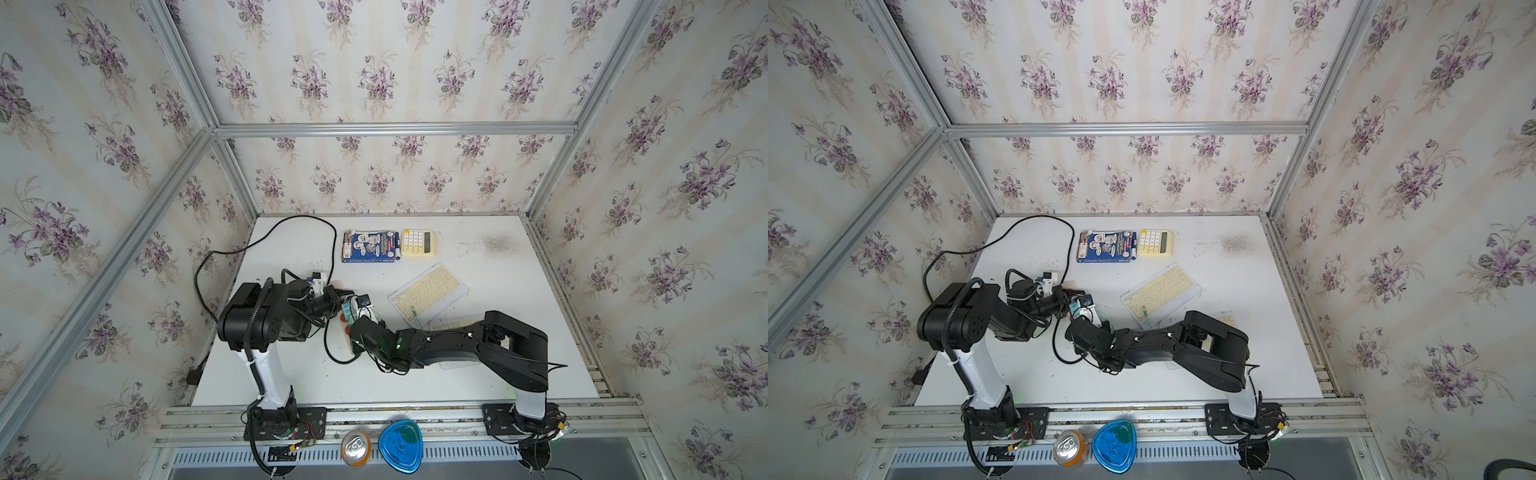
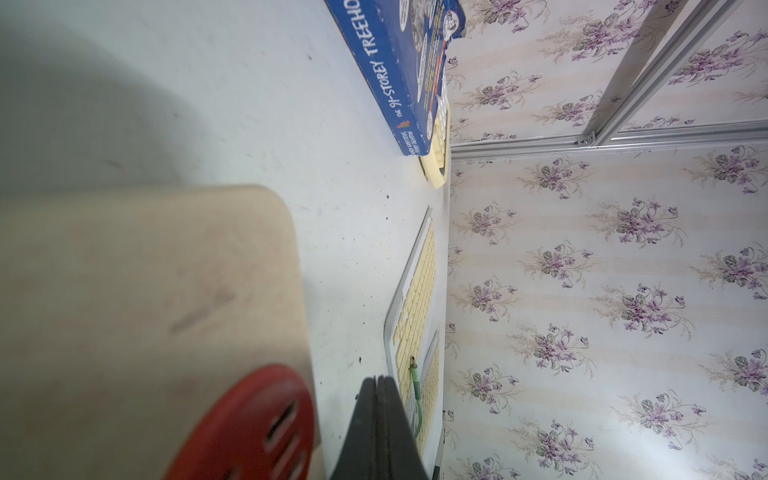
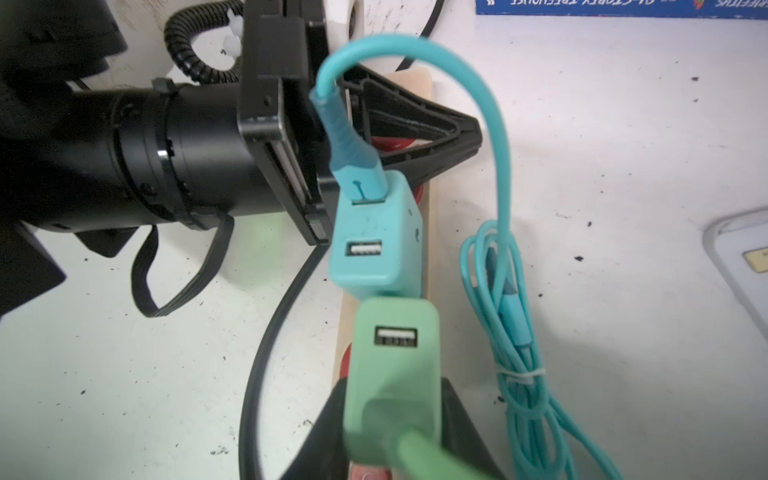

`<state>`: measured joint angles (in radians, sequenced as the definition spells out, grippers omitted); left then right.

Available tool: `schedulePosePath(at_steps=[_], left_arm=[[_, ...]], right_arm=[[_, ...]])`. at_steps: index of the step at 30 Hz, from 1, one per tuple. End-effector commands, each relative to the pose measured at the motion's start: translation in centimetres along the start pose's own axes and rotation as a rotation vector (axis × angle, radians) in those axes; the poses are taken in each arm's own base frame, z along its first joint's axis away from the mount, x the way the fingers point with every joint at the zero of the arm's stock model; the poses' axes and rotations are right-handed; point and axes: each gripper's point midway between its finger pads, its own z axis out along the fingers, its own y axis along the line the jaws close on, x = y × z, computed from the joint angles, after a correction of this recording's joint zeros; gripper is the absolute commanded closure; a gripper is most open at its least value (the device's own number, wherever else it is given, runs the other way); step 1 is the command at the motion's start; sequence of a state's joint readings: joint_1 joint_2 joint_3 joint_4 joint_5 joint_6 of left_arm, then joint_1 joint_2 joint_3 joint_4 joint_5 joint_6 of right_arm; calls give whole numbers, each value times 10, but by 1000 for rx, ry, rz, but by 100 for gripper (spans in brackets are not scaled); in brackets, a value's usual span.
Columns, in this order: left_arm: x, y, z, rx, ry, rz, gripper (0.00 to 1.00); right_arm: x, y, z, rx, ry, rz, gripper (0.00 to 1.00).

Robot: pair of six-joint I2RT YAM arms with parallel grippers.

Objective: Unplug the wireless keyboard
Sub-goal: Remove the plug from the socket.

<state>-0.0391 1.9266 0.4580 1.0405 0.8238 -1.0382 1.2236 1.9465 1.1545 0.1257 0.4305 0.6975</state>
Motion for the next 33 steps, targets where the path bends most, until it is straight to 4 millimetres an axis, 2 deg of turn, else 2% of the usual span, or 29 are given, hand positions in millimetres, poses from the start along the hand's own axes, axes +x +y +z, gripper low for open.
schedulePosePath(at_steps=[1,6,11,19,27,31,33], left_arm=[[17,58,-4,-221,5,-139,99],[16,57,-4,-220,3,-135,99],[16,57,-4,-221,3,-133,98],[16,57,-5,-220,2,-143,98],[16,58,-5,-224,-3,-138,96],[16,58,-5,-223,-1,-139,96],[15,58,-4,-222,-2,-140,96]], right_arm=[[-11,12,-4,38,-34,-62,100],[-12,9,-5,39,-56,-62,100],[-10,9,-6,-81,-74,41,100],[-10,17,-4,-38,-58,-18,100],[-11,11,-10,-25,-72,-14,100],[-17,13,-22,89,-124,-139,100],[-19,24,-24,88,-141,-184,100]])
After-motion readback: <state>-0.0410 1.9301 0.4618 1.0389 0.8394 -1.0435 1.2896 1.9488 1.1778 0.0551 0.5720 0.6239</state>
